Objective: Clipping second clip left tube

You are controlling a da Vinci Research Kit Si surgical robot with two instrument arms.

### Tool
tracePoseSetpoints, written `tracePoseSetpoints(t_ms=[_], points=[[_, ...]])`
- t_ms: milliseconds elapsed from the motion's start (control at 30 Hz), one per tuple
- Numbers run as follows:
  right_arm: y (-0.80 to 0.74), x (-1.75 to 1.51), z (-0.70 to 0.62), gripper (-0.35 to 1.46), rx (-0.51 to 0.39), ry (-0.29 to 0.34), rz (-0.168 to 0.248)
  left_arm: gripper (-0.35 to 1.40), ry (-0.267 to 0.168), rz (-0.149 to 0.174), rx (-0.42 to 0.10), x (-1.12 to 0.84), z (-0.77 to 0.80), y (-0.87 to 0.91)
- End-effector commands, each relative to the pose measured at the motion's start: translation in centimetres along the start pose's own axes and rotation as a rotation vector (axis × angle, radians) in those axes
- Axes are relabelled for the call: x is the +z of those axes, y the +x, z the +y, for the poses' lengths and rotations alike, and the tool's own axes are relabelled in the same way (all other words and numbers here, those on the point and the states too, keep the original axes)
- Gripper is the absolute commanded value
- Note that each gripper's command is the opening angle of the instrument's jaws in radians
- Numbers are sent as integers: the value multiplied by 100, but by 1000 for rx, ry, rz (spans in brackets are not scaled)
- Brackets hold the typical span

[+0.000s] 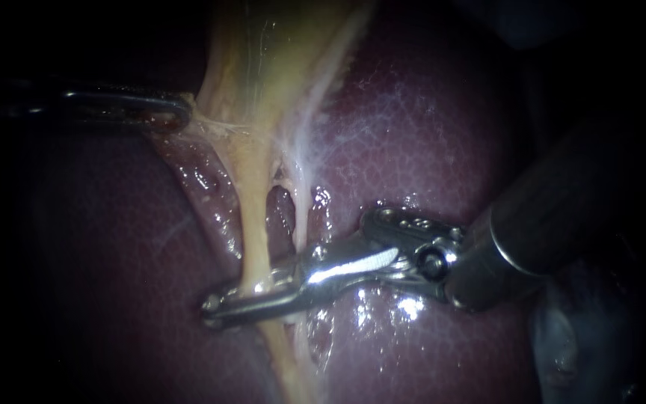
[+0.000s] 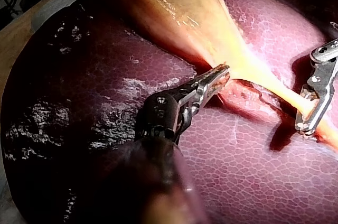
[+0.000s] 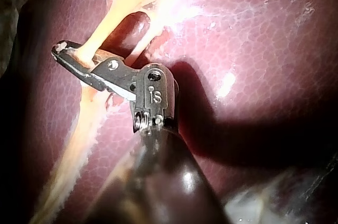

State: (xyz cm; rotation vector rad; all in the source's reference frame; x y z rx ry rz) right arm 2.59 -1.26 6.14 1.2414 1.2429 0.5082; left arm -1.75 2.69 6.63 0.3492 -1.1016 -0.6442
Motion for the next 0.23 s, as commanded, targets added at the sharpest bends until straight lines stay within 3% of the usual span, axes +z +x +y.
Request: tracePoseSetpoints(t_ms=[33, 233], points=[[0, 0, 1, -35, -1, -1, 1, -35, 1, 0, 0, 0, 0, 0], [0, -1, 2, -35, -1, -2, 1, -35, 1, 0, 0, -1, 0, 0]])
